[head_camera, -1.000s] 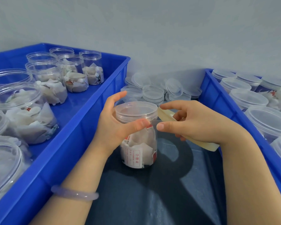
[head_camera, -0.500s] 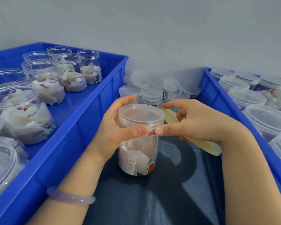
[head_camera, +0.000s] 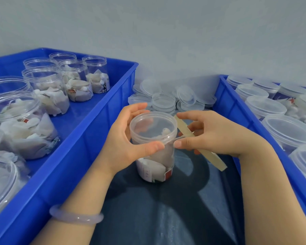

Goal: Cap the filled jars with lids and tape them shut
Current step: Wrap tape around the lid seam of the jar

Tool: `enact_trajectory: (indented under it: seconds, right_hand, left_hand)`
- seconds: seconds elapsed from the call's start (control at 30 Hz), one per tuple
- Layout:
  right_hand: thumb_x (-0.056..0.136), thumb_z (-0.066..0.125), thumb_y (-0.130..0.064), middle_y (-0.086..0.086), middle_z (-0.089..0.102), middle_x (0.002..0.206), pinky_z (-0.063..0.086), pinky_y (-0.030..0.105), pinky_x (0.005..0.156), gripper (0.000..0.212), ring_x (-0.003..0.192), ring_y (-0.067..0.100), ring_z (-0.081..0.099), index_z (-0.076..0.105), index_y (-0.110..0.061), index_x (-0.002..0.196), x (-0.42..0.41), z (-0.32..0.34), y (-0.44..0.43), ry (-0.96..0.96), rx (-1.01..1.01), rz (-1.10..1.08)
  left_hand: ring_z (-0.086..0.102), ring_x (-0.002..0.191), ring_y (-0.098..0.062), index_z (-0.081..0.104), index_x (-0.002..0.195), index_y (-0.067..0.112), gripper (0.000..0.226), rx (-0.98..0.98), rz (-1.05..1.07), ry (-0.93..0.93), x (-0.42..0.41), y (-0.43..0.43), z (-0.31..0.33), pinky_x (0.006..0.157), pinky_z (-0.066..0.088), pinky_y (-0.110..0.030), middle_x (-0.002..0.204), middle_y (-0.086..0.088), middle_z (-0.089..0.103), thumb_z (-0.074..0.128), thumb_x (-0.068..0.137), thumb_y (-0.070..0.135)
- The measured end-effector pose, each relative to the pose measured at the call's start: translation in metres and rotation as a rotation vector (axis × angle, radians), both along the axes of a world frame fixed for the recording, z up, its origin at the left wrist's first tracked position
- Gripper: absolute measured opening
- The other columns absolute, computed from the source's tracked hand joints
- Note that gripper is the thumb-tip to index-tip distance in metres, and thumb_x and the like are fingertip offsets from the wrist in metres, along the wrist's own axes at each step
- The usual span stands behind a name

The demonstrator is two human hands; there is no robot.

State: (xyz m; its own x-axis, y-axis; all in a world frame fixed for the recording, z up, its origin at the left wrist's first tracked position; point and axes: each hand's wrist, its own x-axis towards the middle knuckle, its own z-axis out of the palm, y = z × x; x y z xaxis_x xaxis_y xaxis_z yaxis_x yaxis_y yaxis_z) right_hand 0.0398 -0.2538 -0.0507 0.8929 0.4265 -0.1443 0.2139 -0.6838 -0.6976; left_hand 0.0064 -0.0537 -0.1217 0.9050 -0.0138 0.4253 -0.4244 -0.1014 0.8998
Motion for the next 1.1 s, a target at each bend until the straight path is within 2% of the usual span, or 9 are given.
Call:
enact_trajectory:
  seconds: [0.13,0.23,0.33,0.43,0.57,0.83,0.97,1.03,1.1]
  right_hand:
    - [0.046,0.072,-0.066,-0.001,0.066,0.107,0.049,0.029,0.081,0.098,0.064,0.001,0.063,0.047,-0.038,0.136,-0.003,0.003,0.002,-0.052,0.021,-0.017]
    - [0.035,0.066,-0.071,-0.003,0.072,0.094,0.051,0.027,0.075,0.101,0.064,0.005,0.066,0.053,-0.039,0.130,-0.005,0.005,0.000,-0.051,0.052,-0.024]
    - [0.038,0.065,-0.070,-0.004,0.073,0.080,0.052,0.022,0.065,0.092,0.063,0.007,0.067,0.057,-0.038,0.124,-0.005,0.005,-0.003,-0.028,0.055,0.001]
    - [0.050,0.065,-0.070,-0.003,0.072,0.072,0.054,0.025,0.068,0.072,0.060,0.009,0.066,0.060,-0.040,0.115,-0.002,0.004,-0.002,-0.032,0.013,-0.021]
    - [0.057,0.062,-0.065,-0.003,0.071,0.067,0.048,0.022,0.063,0.056,0.052,0.004,0.061,0.060,-0.042,0.109,-0.002,0.003,0.000,-0.056,-0.022,-0.047]
    - [0.058,0.064,-0.067,-0.003,0.070,0.066,0.045,0.022,0.061,0.071,0.048,0.004,0.061,0.058,-0.037,0.122,0.000,-0.001,0.007,-0.075,-0.051,-0.054]
    - [0.058,0.065,-0.068,-0.015,0.060,0.068,0.043,0.020,0.057,0.085,0.045,0.001,0.060,0.049,-0.033,0.134,-0.003,-0.001,0.008,-0.085,-0.078,-0.053]
    - [0.057,0.063,-0.071,-0.019,0.055,0.069,0.044,0.023,0.062,0.087,0.049,0.000,0.058,0.050,-0.031,0.133,-0.002,-0.002,0.011,-0.133,-0.081,-0.046]
    - [0.061,0.060,-0.071,-0.021,0.051,0.073,0.044,0.024,0.069,0.084,0.057,-0.004,0.053,0.051,-0.030,0.133,-0.001,-0.003,0.015,-0.168,-0.096,-0.038]
  left_hand:
    - [0.062,0.108,-0.007,0.048,0.121,0.031,0.082,-0.064,0.031,0.032,0.003,0.002,-0.001,0.081,0.050,-0.017,0.118,0.005,0.062,0.080,0.047,0.039]
    - [0.065,0.107,-0.013,0.047,0.124,0.029,0.085,-0.146,0.024,0.055,0.006,0.003,-0.004,0.084,0.053,-0.025,0.118,-0.002,0.064,0.081,0.046,0.035]
    - [0.066,0.106,-0.018,0.048,0.124,0.030,0.085,-0.216,0.027,0.072,0.008,0.004,-0.008,0.085,0.055,-0.031,0.117,-0.004,0.066,0.082,0.046,0.032]
    - [0.066,0.106,-0.019,0.049,0.123,0.031,0.087,-0.240,0.031,0.083,0.009,0.004,-0.009,0.082,0.055,-0.029,0.116,-0.004,0.067,0.085,0.044,0.032]
    - [0.065,0.108,-0.023,0.048,0.125,0.030,0.097,-0.232,0.007,0.107,0.009,0.006,-0.008,0.086,0.056,-0.032,0.118,-0.005,0.066,0.091,0.040,0.046]
    - [0.067,0.105,-0.026,0.049,0.123,0.023,0.104,-0.342,-0.075,0.181,0.008,0.004,-0.005,0.078,0.055,-0.029,0.114,-0.005,0.070,0.093,0.032,0.051]
    - [0.065,0.109,-0.018,0.050,0.123,0.028,0.102,-0.230,-0.071,0.168,0.007,0.002,-0.005,0.081,0.054,-0.025,0.118,-0.001,0.068,0.091,0.033,0.051]
    - [0.064,0.107,-0.010,0.050,0.121,0.033,0.106,-0.158,0.011,0.158,0.007,0.000,-0.004,0.082,0.054,-0.024,0.117,0.002,0.067,0.088,0.025,0.060]
    - [0.064,0.106,-0.009,0.050,0.118,0.036,0.098,-0.137,0.068,0.151,0.008,0.000,-0.004,0.081,0.053,-0.024,0.116,0.004,0.066,0.087,0.028,0.051]
